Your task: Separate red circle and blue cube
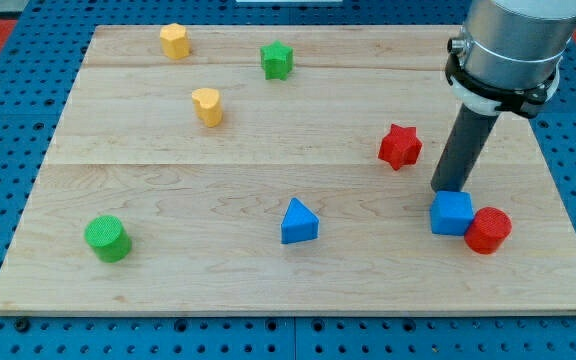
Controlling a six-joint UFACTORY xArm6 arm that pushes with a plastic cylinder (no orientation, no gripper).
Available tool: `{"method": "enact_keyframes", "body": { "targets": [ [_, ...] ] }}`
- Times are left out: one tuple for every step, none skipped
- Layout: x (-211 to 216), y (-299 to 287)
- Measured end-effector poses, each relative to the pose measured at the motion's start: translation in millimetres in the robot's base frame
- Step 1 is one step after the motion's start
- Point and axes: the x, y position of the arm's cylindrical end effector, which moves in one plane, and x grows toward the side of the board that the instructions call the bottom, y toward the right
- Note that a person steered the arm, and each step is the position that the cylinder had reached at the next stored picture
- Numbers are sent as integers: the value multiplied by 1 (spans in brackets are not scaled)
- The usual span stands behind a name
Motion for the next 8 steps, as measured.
{"method": "enact_keyframes", "body": {
  "targets": [
    [-29, 54],
    [31, 114],
    [97, 94],
    [94, 44],
    [86, 18],
    [40, 14],
    [-11, 9],
    [-21, 4]
  ]
}}
